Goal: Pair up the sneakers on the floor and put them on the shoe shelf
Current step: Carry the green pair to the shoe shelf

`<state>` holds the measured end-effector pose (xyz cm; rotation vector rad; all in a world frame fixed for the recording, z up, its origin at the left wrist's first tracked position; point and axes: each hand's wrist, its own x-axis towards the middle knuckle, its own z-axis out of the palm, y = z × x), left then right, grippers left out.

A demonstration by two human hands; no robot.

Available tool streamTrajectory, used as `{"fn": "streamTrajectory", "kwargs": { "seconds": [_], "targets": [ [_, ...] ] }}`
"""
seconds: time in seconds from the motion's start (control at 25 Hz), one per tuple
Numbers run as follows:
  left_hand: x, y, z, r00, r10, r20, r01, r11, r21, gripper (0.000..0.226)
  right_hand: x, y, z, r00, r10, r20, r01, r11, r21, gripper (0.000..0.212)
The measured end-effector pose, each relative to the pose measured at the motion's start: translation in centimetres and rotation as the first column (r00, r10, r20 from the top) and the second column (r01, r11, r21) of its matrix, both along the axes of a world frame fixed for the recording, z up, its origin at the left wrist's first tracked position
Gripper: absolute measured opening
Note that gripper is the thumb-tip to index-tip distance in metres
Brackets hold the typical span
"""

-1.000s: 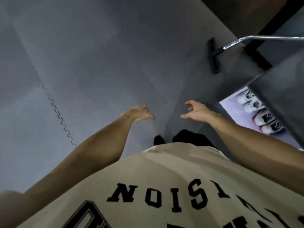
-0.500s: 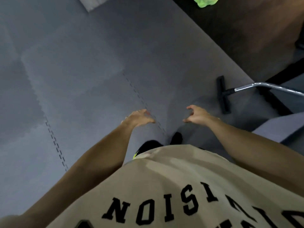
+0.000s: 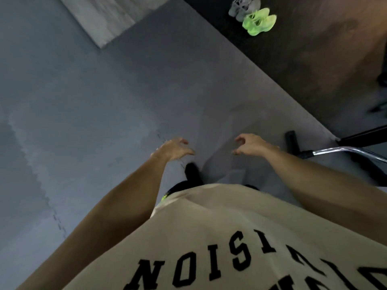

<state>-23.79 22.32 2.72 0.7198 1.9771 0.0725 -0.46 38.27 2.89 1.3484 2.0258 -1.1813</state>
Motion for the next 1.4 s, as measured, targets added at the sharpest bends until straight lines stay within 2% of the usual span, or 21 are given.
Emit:
{"fn": "streamTrajectory", "kwargs": {
  "seconds": [0.2,0.4,0.56,0.84,1.04,1.28,1.4],
  "targets": [
    [-11.5,12.2,1.9,0.989,-0.146,-0.027,0.147,0.987,0.058,0.071,-9.4,9.6,1.5,0.984,-0.178,-0.024,0.179,0.984,0.019,0.069],
    [-19.3,24.3,1.6,0.96,-0.278,-0.027,0.279,0.958,0.064,0.062,-16.3,19.6,0.3,0.962,-0.273,-0.031,0.273,0.962,0.001,0.069],
    [-24.5,35.2,1.3,0.957,-0.278,-0.081,0.284,0.956,0.075,0.067,-21.5,29.8,-0.6,0.947,-0.317,-0.048,0.317,0.948,0.012,0.069],
    [-31.4,52.9,2.2,0.942,-0.317,-0.107,0.32,0.947,0.019,0.094,-29.5,46.1,1.3,0.944,-0.328,-0.023,0.328,0.945,-0.014,0.064],
    [-36.8,65.2,0.1,0.928,-0.364,-0.078,0.365,0.931,-0.009,0.086,-33.4,56.3,-0.1,0.919,-0.39,-0.058,0.391,0.92,0.021,0.056],
    [-42.0,83.2,1.5,0.821,-0.569,-0.047,0.569,0.822,-0.014,0.083,-38.5,70.5,1.1,0.851,-0.524,-0.047,0.525,0.851,0.019,0.059],
    [-43.4,91.6,1.3,0.776,-0.631,-0.031,0.63,0.776,-0.029,0.085,-39.4,76.5,1.1,0.788,-0.613,-0.057,0.614,0.789,0.003,0.061]
  ]
}}
